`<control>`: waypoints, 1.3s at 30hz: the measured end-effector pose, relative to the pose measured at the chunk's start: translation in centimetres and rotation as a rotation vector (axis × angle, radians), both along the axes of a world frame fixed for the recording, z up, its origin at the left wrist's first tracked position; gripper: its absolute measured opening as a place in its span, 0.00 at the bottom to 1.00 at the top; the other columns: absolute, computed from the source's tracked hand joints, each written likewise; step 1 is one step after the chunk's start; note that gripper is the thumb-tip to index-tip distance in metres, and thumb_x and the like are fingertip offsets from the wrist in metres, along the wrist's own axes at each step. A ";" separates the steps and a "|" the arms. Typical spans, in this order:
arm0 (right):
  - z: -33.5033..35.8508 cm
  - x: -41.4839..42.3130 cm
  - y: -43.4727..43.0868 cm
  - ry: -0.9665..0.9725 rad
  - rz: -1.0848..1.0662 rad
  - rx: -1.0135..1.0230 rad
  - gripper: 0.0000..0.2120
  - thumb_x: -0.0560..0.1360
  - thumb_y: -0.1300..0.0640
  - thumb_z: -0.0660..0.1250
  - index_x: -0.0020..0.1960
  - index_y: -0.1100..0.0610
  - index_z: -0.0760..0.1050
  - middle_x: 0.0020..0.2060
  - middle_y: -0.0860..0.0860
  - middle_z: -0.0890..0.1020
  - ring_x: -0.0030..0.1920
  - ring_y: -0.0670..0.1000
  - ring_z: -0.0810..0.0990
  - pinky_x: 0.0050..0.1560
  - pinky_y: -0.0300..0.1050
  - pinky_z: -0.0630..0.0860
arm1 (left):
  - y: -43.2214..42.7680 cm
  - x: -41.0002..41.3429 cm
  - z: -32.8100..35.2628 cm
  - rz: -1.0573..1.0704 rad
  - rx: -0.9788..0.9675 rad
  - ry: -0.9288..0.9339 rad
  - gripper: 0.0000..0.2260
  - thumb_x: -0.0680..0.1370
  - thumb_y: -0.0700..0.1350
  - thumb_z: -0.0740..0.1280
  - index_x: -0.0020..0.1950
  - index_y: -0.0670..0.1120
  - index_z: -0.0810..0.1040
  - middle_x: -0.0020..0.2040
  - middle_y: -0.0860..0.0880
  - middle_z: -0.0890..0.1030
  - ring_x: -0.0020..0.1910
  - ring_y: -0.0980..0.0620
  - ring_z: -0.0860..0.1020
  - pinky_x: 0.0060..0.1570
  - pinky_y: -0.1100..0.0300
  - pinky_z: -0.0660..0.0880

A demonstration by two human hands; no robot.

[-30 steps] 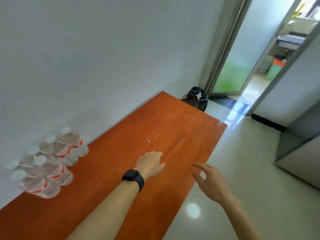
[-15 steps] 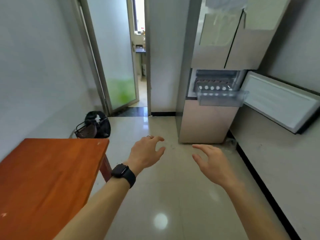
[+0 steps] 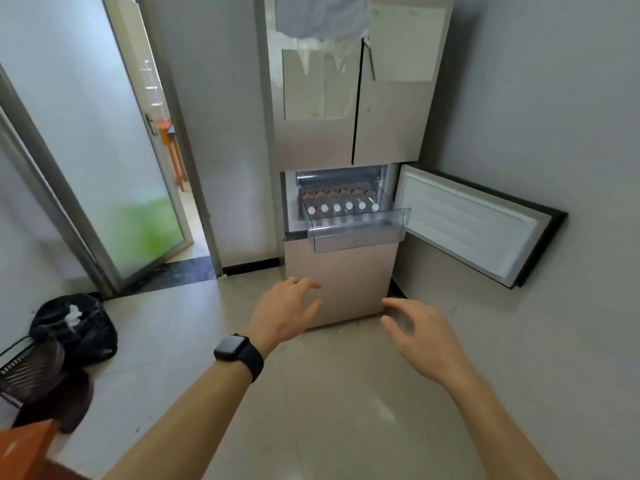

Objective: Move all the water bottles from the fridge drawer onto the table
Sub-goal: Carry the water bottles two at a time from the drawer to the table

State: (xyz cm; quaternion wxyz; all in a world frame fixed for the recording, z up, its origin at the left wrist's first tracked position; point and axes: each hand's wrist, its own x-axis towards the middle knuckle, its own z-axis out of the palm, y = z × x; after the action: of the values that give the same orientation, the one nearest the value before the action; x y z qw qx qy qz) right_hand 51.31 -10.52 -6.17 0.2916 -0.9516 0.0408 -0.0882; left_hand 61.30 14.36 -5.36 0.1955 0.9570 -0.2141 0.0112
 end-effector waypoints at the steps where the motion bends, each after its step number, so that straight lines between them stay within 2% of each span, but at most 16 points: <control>1: 0.2 2.0 -1.0 0.003 -0.008 -0.001 0.19 0.79 0.43 0.63 0.68 0.43 0.75 0.65 0.39 0.77 0.67 0.45 0.72 0.68 0.44 0.68 | -1.1 2.4 0.2 -0.017 0.004 0.003 0.18 0.82 0.57 0.62 0.71 0.57 0.72 0.66 0.50 0.77 0.64 0.50 0.75 0.61 0.51 0.75; 9: 1.8 15.8 -8.8 0.000 -0.099 0.016 0.18 0.80 0.44 0.63 0.69 0.44 0.75 0.66 0.41 0.77 0.67 0.46 0.72 0.63 0.39 0.66 | -9.9 18.3 1.9 -0.116 0.061 0.022 0.19 0.82 0.56 0.62 0.72 0.56 0.71 0.67 0.48 0.76 0.64 0.48 0.75 0.61 0.48 0.75; 15: 0.3 25.0 -14.9 0.047 -0.120 0.077 0.20 0.80 0.43 0.62 0.71 0.43 0.72 0.69 0.41 0.74 0.71 0.47 0.68 0.66 0.41 0.65 | -16.9 28.4 -0.3 -0.149 0.036 0.053 0.19 0.81 0.56 0.63 0.71 0.57 0.71 0.69 0.51 0.76 0.67 0.50 0.74 0.63 0.49 0.75; 21: -0.7 35.7 -21.7 0.067 -0.062 0.118 0.20 0.80 0.43 0.63 0.71 0.44 0.72 0.69 0.41 0.74 0.71 0.46 0.70 0.70 0.46 0.67 | -24.3 37.4 -2.0 -0.088 -0.025 0.112 0.19 0.81 0.57 0.62 0.71 0.57 0.72 0.69 0.51 0.75 0.67 0.50 0.74 0.63 0.47 0.75; 26: -0.3 44.5 -26.7 0.084 -0.014 0.134 0.19 0.80 0.45 0.63 0.70 0.44 0.72 0.67 0.42 0.75 0.67 0.44 0.72 0.64 0.40 0.67 | -28.6 44.1 -3.1 -0.015 -0.092 0.185 0.19 0.80 0.57 0.63 0.70 0.56 0.73 0.68 0.52 0.76 0.66 0.51 0.75 0.64 0.51 0.74; 28: -0.6 47.4 -27.9 0.105 0.009 0.154 0.19 0.81 0.45 0.63 0.71 0.44 0.72 0.67 0.42 0.75 0.66 0.44 0.72 0.63 0.39 0.67 | -29.7 46.3 -3.8 0.023 -0.131 0.236 0.18 0.80 0.56 0.64 0.70 0.55 0.74 0.68 0.52 0.76 0.66 0.52 0.74 0.64 0.53 0.73; 34: -4.1 55.9 -29.8 0.228 0.041 0.210 0.21 0.80 0.45 0.65 0.72 0.45 0.70 0.68 0.45 0.76 0.67 0.48 0.74 0.67 0.50 0.73 | -33.6 52.9 -7.0 0.131 -0.237 0.433 0.20 0.81 0.54 0.66 0.71 0.51 0.73 0.69 0.50 0.76 0.68 0.50 0.73 0.65 0.57 0.70; 39: -7.4 63.2 -29.9 0.312 0.054 0.256 0.22 0.80 0.49 0.66 0.72 0.51 0.70 0.67 0.49 0.77 0.66 0.50 0.75 0.68 0.47 0.71 | -36.6 59.2 -10.3 0.253 -0.355 0.611 0.23 0.80 0.52 0.68 0.73 0.46 0.71 0.70 0.48 0.75 0.70 0.47 0.73 0.65 0.57 0.69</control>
State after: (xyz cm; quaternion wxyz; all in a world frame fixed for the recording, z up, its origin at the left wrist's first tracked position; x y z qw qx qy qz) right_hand 114.51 -40.40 -13.60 0.4028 -0.9096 0.0708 0.0740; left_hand 120.49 -22.26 -15.63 0.4103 0.8862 -0.0206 -0.2140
